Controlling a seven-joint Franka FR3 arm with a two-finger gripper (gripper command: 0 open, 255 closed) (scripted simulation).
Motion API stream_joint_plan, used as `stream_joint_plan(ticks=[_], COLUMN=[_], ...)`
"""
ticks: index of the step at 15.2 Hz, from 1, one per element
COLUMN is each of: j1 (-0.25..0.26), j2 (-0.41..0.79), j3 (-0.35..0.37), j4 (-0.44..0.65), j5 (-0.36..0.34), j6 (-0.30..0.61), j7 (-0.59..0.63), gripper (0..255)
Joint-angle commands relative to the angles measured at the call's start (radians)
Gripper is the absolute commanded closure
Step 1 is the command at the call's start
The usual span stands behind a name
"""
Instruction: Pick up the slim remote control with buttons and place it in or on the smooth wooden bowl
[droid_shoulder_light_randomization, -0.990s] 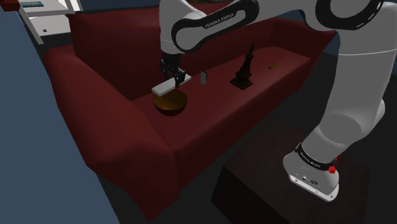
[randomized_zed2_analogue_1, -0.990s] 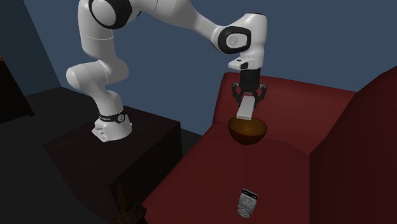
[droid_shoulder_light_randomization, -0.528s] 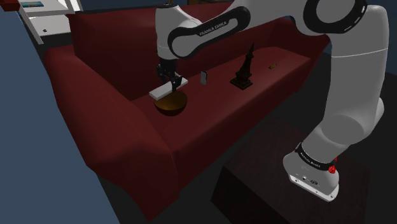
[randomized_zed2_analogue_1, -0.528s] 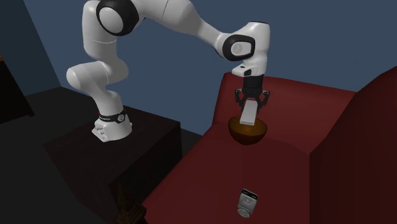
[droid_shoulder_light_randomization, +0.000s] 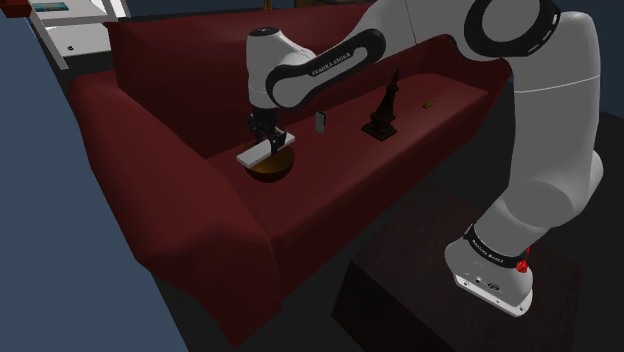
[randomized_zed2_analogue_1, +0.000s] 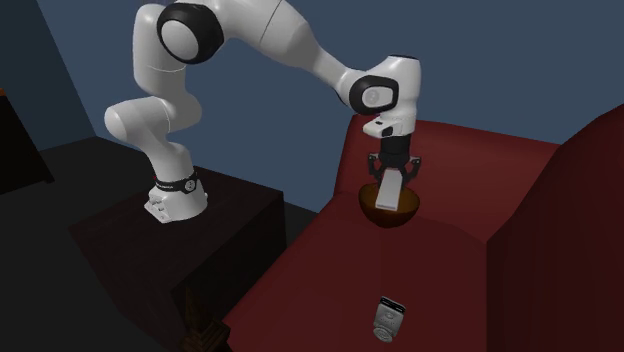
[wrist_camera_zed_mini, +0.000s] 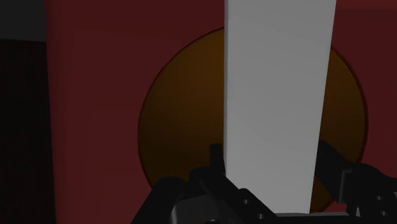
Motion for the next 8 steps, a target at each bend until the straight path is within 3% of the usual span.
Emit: stream_joint_plan(ticks=[1, 7, 8], j1=[0.003, 0.003, 0.003], j2=[0.008, 0.008, 0.008], j3=[-0.004, -0.004, -0.004], j4=[-0.004, -0.004, -0.004], j5=[-0.006, -0.006, -0.006], j6=[0.012, 0.012, 0.012], j7=[0.005, 0.005, 0.005], gripper=[255, 255, 0])
